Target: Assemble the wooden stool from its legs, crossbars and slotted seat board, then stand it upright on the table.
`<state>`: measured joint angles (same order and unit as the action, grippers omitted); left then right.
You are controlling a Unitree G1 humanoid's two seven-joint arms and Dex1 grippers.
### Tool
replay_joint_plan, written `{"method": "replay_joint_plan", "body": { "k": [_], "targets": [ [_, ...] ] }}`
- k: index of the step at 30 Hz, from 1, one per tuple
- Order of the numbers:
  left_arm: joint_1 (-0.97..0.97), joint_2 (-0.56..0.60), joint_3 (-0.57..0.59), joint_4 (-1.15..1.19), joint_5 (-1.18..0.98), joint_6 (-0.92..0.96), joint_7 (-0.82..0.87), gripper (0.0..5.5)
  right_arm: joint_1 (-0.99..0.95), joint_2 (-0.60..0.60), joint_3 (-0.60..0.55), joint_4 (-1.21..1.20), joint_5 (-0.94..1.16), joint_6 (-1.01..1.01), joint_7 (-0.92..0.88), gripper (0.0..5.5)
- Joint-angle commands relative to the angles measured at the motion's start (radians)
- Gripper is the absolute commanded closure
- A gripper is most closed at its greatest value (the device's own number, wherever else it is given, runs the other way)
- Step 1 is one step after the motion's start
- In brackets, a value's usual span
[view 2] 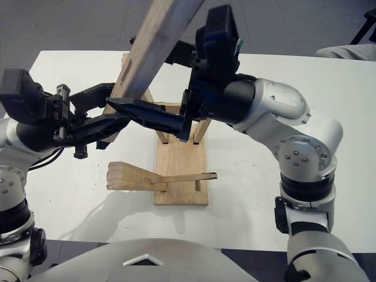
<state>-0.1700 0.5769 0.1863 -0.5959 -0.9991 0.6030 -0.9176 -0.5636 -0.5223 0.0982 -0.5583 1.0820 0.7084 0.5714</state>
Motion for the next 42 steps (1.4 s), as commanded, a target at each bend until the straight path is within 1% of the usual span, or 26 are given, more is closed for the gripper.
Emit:
{"method": "replay_joint_plan", "body": {
  "k": [1, 12, 14, 15, 18, 19, 20, 22, 23, 24, 31, 35, 42],
  "targets": [
    [0.019, 0.026, -0.017, -0.009, -0.017, -0.005, -0.05, 3.45, -0.043, 0.007, 0.036, 0.001, -0.01, 0.043, 0.045, 0.34],
    [0.055, 0.043, -0.04, 0.007, -0.017, -0.025, -0.128, 3.45, -0.031, 0.01, 0.056, -0.001, -0.024, 0.062, 0.168, 0.34],
    [0.057, 0.042, -0.043, 0.014, -0.011, -0.028, -0.131, 3.45, -0.031, 0.015, 0.055, 0.001, -0.022, 0.064, 0.174, 0.6],
    [0.057, 0.041, -0.045, 0.016, -0.007, -0.029, -0.132, 3.45, -0.03, 0.017, 0.053, 0.003, -0.018, 0.066, 0.176, 0.87],
    [0.059, 0.038, -0.051, 0.021, 0.002, -0.033, -0.134, 3.45, -0.025, 0.023, 0.049, 0.009, -0.012, 0.073, 0.179, 1.35],
    [0.059, 0.038, -0.052, 0.022, 0.004, -0.034, -0.134, 3.45, -0.023, 0.025, 0.049, 0.01, -0.012, 0.075, 0.179, 1.62],
    [0.059, 0.038, -0.053, 0.024, 0.006, -0.035, -0.134, 3.45, -0.022, 0.027, 0.05, 0.011, -0.012, 0.076, 0.179, 1.67],
    [0.058, 0.039, -0.054, 0.028, 0.01, -0.039, -0.133, 3.45, -0.021, 0.034, 0.051, 0.014, -0.011, 0.079, 0.178, 2.08],
    [0.058, 0.039, -0.055, 0.03, 0.013, -0.041, -0.134, 3.45, -0.021, 0.038, 0.051, 0.015, -0.01, 0.081, 0.177, 2.13],
    [0.058, 0.038, -0.056, 0.032, 0.016, -0.043, -0.134, 3.45, -0.02, 0.041, 0.051, 0.016, -0.009, 0.084, 0.176, 2.37],
    [0.069, 0.038, -0.072, 0.04, 0.044, -0.07, -0.144, 3.45, -0.017, 0.066, 0.035, 0.015, 0.021, 0.094, 0.164, 3.49],
    [0.068, 0.042, -0.08, 0.048, 0.054, -0.082, -0.15, 3.45, -0.013, 0.082, 0.017, 0.01, 0.072, 0.109, 0.163, 3.49],
    [0.054, 0.059, -0.091, 0.077, 0.062, -0.08, -0.155, 3.45, -0.014, 0.093, 0.016, 0.014, 0.076, 0.11, 0.175, 3.49]
  ]
}}
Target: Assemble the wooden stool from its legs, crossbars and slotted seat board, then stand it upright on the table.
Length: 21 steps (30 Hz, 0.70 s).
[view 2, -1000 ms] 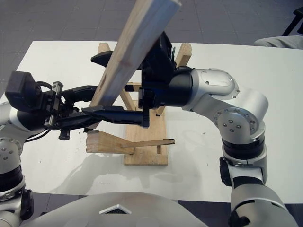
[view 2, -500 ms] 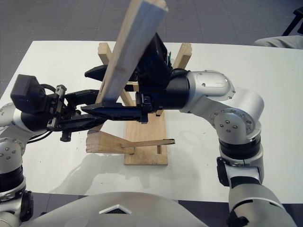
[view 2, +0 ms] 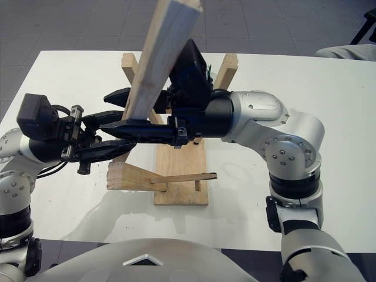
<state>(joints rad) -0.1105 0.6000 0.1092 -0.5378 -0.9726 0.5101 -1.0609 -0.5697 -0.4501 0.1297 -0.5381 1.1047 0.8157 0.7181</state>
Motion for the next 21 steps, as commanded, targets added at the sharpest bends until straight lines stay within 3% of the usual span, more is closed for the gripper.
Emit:
{"method": "replay_joint_plan", "body": {
  "k": [1, 2, 14, 21],
  "targets": [
    [-0.005, 0.043, -0.013, 0.016, 0.024, 0.024, -0.014, 3.45, -0.008, 0.022, -0.016, -0.004, 0.049, 0.002, 0.029, 3.49],
    [0.0, 0.051, -0.013, 0.006, 0.015, 0.029, -0.023, 3.07, -0.007, 0.022, -0.017, 0.0, 0.044, 0.0, 0.03, 3.49],
    [-0.017, 0.016, 0.024, 0.03, 0.042, -0.006, 0.069, 1.27, 0.039, -0.031, -0.087, -0.017, 0.003, -0.023, 0.039, 3.49],
    [-0.004, 0.009, 0.033, 0.048, 0.081, -0.063, 0.057, 1.23, 0.126, -0.13, -0.199, -0.023, -0.029, -0.055, 0.078, 3.49]
  ]
}}
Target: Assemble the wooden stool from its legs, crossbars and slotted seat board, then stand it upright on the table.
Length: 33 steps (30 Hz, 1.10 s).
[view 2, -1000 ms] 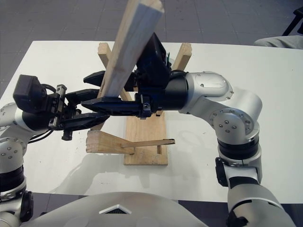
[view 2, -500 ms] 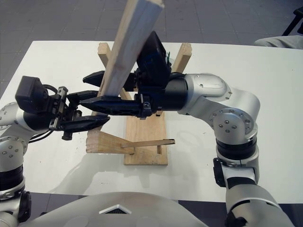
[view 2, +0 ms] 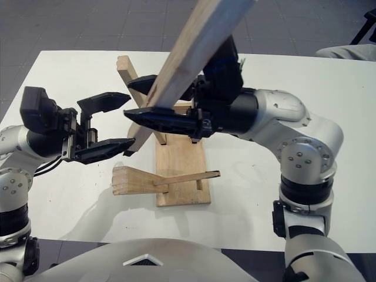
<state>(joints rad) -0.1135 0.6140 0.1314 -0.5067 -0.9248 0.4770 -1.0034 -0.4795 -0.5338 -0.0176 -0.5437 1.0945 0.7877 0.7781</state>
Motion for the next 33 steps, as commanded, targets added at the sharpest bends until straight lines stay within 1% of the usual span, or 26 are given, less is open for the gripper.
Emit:
{"method": "replay_joint_plan", "body": {
  "k": [1, 8, 11, 15, 21, 23, 26, 30, 33],
  "targets": [
    [0.0, -0.005, 0.011, 0.022, 0.039, -0.038, -0.003, 1.23, 0.054, -0.061, -0.068, -0.02, -0.023, -0.031, 0.026, 3.49],
    [0.04, 0.025, 0.045, 0.051, 0.066, -0.086, -0.055, 1.23, 0.235, -0.185, -0.206, -0.025, -0.072, -0.086, 0.121, 3.49],
    [0.056, 0.037, 0.047, 0.08, 0.085, -0.104, -0.091, 1.23, 0.281, -0.211, -0.245, 0.017, -0.105, -0.122, 0.162, 3.49],
    [0.081, 0.063, 0.044, 0.12, 0.125, -0.135, -0.157, 1.23, 0.362, -0.259, -0.295, 0.052, -0.146, -0.173, 0.264, 3.49],
    [0.091, 0.066, 0.041, 0.151, 0.159, -0.16, -0.196, 1.23, 0.483, -0.307, -0.352, 0.115, -0.215, -0.252, 0.401, 3.49],
    [0.1, 0.066, 0.036, 0.155, 0.168, -0.17, -0.212, 1.23, 0.517, -0.315, -0.349, 0.138, -0.248, -0.296, 0.46, 3.49],
    [0.111, 0.063, 0.025, 0.168, 0.184, -0.188, -0.231, 1.23, 0.56, -0.295, -0.311, 0.174, -0.338, -0.428, 0.542, 3.49],
    [0.116, 0.06, 0.016, 0.175, 0.192, -0.196, -0.25, 1.23, 0.577, -0.281, -0.206, 0.228, -0.43, -0.542, 0.632, 3.49],
    [0.122, 0.057, 0.013, 0.177, 0.192, -0.195, -0.256, 1.23, 0.574, -0.275, -0.15, 0.241, -0.467, -0.597, 0.667, 3.49]
  ]
}}
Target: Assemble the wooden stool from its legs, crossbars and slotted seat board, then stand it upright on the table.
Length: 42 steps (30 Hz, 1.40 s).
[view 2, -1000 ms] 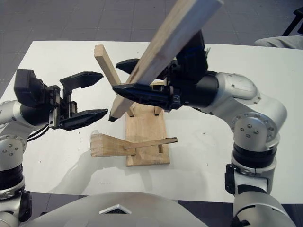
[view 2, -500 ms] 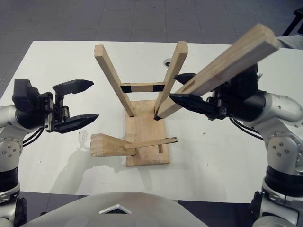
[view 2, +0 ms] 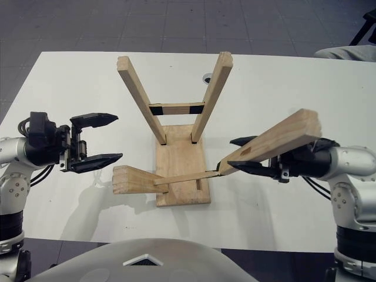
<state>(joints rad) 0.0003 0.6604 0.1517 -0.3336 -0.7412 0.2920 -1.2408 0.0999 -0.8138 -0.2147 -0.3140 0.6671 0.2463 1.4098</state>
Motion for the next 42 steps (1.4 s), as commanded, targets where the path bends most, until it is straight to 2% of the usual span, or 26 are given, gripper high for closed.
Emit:
{"method": "replay_joint_plan", "body": {
  "k": [1, 9, 28, 42],
  "targets": [
    [0.011, 0.01, -0.008, 0.004, 0.009, -0.011, -0.02, 1.23, -0.007, 0.01, 0.062, 0.014, -0.047, -0.069, 0.041, 3.49],
    [0.011, 0.013, -0.016, 0.013, 0.015, -0.007, -0.025, 1.23, 0.007, 0.026, 0.133, -0.025, -0.077, -0.115, 0.026, 3.49],
    [0.016, 0.013, -0.019, 0.012, 0.021, -0.009, -0.016, 1.23, 0.028, 0.01, 0.065, -0.175, -0.014, -0.083, -0.067, 3.49],
    [0.001, 0.012, -0.022, 0.013, 0.023, -0.008, -0.014, 1.23, 0.11, 0.086, 0.128, -0.132, -0.068, -0.173, -0.105, 3.49]
  ]
}}
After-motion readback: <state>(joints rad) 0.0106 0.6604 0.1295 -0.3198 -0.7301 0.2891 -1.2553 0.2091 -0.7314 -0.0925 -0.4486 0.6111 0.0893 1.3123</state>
